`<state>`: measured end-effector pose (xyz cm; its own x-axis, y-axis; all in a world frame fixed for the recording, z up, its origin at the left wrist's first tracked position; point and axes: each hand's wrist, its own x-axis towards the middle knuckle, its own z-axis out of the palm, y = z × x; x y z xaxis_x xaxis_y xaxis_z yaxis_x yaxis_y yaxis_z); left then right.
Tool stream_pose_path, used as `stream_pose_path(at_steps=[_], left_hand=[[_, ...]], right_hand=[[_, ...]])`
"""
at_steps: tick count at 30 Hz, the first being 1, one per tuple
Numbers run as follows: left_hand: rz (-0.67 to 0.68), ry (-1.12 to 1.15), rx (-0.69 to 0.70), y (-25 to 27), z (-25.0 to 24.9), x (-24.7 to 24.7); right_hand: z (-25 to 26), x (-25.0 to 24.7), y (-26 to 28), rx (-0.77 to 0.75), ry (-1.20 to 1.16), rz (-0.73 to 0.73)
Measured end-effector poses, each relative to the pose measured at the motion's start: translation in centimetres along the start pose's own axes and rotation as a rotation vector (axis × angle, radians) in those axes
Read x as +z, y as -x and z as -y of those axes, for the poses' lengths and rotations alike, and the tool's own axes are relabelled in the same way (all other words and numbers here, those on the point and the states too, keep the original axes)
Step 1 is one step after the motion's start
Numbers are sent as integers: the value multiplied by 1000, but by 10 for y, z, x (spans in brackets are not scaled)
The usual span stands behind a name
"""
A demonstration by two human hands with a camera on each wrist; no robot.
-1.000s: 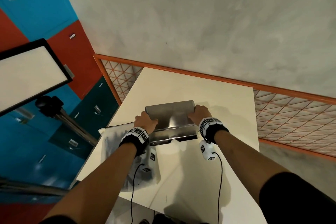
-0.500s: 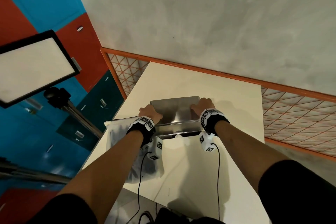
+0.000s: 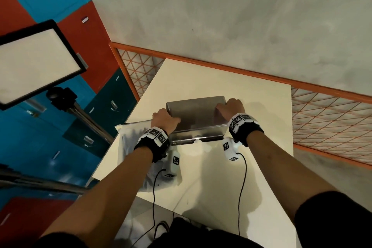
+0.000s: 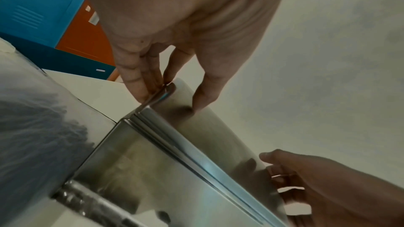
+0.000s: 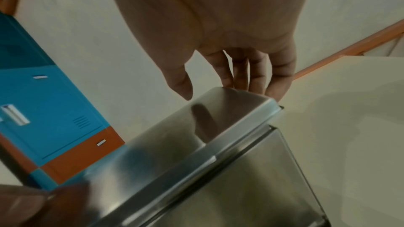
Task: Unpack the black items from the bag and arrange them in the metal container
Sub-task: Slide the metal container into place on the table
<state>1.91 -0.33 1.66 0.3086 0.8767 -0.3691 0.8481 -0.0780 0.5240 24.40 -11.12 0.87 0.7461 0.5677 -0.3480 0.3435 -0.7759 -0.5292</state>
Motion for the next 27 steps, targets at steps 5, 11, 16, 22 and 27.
stream_pose_path(at_steps=[5, 11, 16, 22, 27], left_hand=[[13, 84, 53, 44, -6, 0], [162, 158, 93, 82, -10, 37], [288, -64, 163, 95, -4, 86], [444, -213, 113, 116, 8, 140], [576, -269, 44, 131, 14, 167]], right_hand=[[-49, -12, 31, -21, 18, -73], [-126, -20, 68, 74, 32, -102], [-179, -9, 96, 210, 31, -85], [-229, 19, 114, 347, 54, 20], [-256, 39, 130, 440, 44, 86]])
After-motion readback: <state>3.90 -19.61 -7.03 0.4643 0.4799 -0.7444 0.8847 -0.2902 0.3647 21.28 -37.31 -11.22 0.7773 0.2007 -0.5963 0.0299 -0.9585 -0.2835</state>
